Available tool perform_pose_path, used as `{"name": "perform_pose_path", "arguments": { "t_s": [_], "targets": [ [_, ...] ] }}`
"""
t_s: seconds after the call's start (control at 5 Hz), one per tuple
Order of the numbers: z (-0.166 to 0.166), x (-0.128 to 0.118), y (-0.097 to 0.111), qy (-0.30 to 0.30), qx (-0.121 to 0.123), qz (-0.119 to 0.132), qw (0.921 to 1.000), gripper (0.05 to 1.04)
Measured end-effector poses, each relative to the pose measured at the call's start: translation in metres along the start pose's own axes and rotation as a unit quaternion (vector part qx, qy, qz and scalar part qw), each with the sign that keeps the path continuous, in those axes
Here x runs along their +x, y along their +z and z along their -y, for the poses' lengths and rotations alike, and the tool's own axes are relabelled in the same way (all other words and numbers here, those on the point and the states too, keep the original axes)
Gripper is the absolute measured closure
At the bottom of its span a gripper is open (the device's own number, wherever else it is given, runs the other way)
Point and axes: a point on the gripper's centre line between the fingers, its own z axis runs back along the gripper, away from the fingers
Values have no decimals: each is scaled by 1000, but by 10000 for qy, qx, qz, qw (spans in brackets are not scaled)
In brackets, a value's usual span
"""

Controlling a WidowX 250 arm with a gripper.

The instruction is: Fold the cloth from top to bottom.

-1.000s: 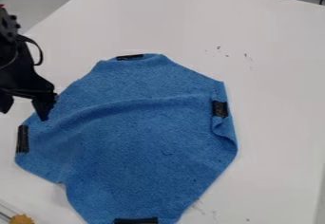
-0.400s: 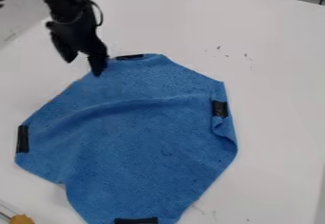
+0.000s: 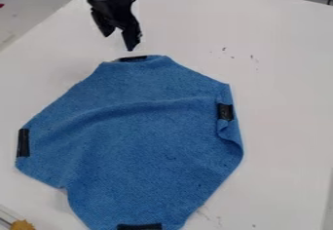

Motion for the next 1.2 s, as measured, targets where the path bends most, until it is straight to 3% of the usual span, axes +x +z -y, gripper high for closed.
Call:
{"name": "perform_pose_path", "arguments": {
  "t_s": [0.2,0.4,0.8,1.2],
  "targets": [
    [0,12,-6,-20,-37,174,9998,83],
    [2,10,-16,-103,-197,18,9998,84],
    [5,-6,-20,-111,-164,-289,9994,84],
    [13,-3,-21,-148,-263,-263,9992,83]
  ]
}}
